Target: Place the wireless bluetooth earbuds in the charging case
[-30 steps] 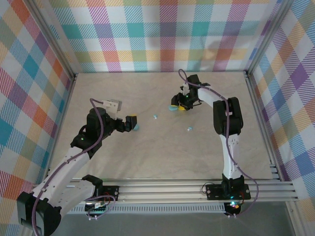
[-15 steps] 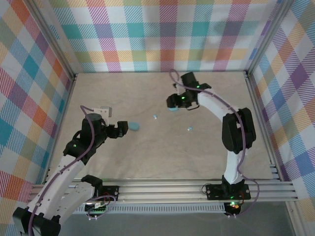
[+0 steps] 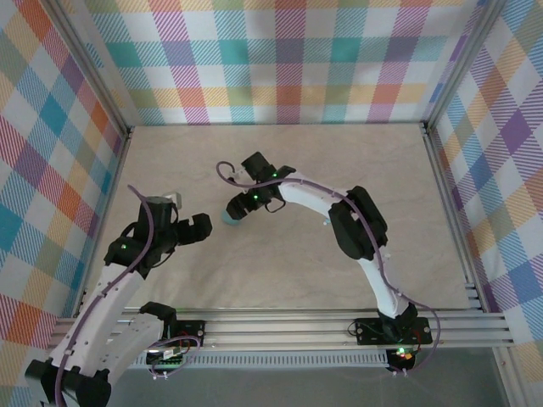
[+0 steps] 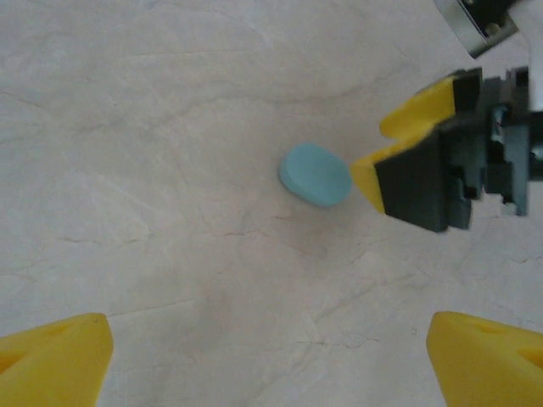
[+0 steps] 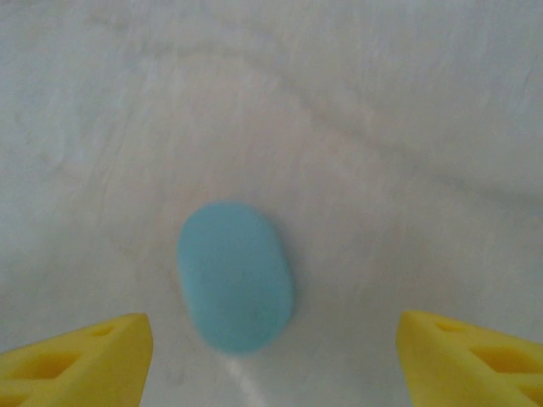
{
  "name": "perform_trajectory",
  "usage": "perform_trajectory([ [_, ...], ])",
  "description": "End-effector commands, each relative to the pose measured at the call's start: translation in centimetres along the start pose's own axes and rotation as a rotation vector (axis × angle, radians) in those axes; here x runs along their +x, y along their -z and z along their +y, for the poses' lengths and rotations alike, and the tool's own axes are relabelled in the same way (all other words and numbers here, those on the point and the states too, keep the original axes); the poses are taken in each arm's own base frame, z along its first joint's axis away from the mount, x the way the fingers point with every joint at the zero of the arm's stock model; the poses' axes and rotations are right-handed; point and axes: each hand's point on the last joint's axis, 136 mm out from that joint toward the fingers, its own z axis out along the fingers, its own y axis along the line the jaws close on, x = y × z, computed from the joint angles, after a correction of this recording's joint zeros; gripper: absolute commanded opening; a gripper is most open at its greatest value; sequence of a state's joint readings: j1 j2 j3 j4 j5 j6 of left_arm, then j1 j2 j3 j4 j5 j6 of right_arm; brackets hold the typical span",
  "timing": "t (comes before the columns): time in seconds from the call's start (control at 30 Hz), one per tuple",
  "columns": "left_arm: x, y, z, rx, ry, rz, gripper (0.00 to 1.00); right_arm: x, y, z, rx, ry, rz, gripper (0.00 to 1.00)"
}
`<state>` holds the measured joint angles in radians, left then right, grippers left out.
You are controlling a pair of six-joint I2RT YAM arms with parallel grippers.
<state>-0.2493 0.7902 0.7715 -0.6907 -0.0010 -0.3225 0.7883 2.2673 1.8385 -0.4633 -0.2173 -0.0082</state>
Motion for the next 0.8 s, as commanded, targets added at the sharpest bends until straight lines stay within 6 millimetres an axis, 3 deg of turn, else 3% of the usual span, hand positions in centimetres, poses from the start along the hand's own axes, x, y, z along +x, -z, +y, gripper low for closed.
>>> perform_trajectory([
  [0.0,0.7,0.7,1.1,-0.031,0.025,0.002,0.95,-0.8,-0.8,0.2,0.091,0.117,0.0,0.78],
  [0.37,0.8,0.2,1.5,-0.042,0.021,0.02,0.96,0.8,-4.0,2.5,0.015,0.225,0.082,0.8],
  [0.77,1.1,0.2,1.3,-0.03,0.017,0.036,0.96,2.9,-5.0,1.5,0.043,0.237,0.162,0.72],
])
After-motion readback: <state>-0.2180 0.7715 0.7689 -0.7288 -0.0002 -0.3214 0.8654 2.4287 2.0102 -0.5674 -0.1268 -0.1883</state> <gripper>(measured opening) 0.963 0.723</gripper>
